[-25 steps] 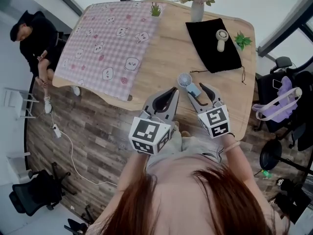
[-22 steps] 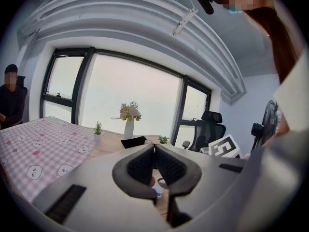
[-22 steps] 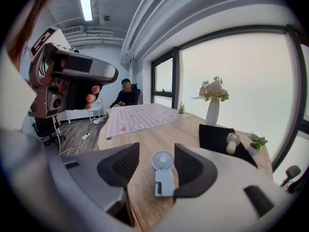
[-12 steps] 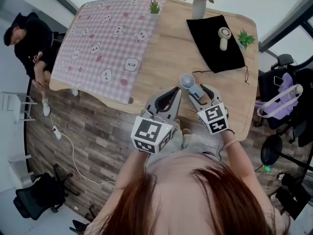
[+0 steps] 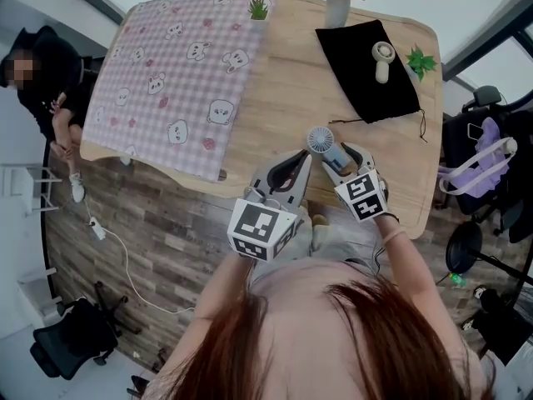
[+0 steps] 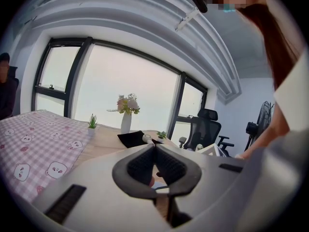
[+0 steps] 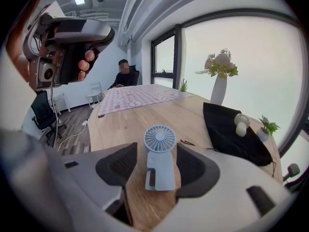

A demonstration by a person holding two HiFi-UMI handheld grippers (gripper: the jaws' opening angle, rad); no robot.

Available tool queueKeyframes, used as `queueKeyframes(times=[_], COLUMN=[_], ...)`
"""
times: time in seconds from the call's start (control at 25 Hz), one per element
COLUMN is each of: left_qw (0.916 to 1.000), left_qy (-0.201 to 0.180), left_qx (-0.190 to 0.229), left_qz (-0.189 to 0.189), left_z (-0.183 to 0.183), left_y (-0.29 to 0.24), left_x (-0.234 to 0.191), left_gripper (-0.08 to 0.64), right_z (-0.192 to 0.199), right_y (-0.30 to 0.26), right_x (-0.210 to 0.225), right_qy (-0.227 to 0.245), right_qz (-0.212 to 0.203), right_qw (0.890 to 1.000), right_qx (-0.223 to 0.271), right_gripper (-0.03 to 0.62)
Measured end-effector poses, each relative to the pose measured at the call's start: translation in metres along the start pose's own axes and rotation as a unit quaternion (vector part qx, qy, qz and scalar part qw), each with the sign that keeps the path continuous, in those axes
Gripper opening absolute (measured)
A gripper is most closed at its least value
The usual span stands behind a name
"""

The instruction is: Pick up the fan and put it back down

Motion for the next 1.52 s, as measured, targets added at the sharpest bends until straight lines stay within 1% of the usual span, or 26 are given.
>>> queueKeyframes(times=[0.36, 0.6, 0.92, 1.04, 1.2, 1.52], left_qw=[0.9998, 0.9995, 0.9992, 0.9991, 0.9991, 0.9992], left_qy=[0.010, 0.015, 0.018, 0.018, 0.019, 0.020], left_qx=[-0.010, -0.020, -0.026, -0.028, -0.028, -0.028], left_qz=[0.012, 0.020, 0.026, 0.027, 0.025, 0.021], left_z=[0.009, 0.014, 0.015, 0.015, 0.016, 0.018], left_y=[-0.010, -0.019, -0.030, -0.032, -0.031, -0.029], left_x=[-0.014, -0.024, -0.030, -0.031, -0.032, -0.029], left_gripper=[0.014, 0.014, 0.013, 0.014, 0.013, 0.012], right_z=[0.016, 0.024, 0.026, 0.029, 0.030, 0.031], right_y=[-0.025, -0.035, -0.043, -0.045, -0.044, -0.042], right_x=[0.001, 0.001, 0.003, 0.003, 0.001, -0.001], right_qy=[0.009, 0.002, 0.002, 0.005, -0.002, 0.005], right_qz=[-0.009, -0.015, -0.026, -0.027, -0.030, -0.023], right_qw=[0.999, 0.998, 0.997, 0.997, 0.997, 0.998], right_qx=[-0.037, -0.055, -0.066, -0.071, -0.068, -0.062], right_gripper=[0.255, 0.259, 0.256, 0.239, 0.218, 0.213])
Point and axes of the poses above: the fingertips, and each gripper's own axes: y backward along the fingers, x to its right, z out of its underside, the point moved 7 cm from there along y, backward along the fingers, and after that the axes turned 10 degrees about z, right-handed, at the moved point
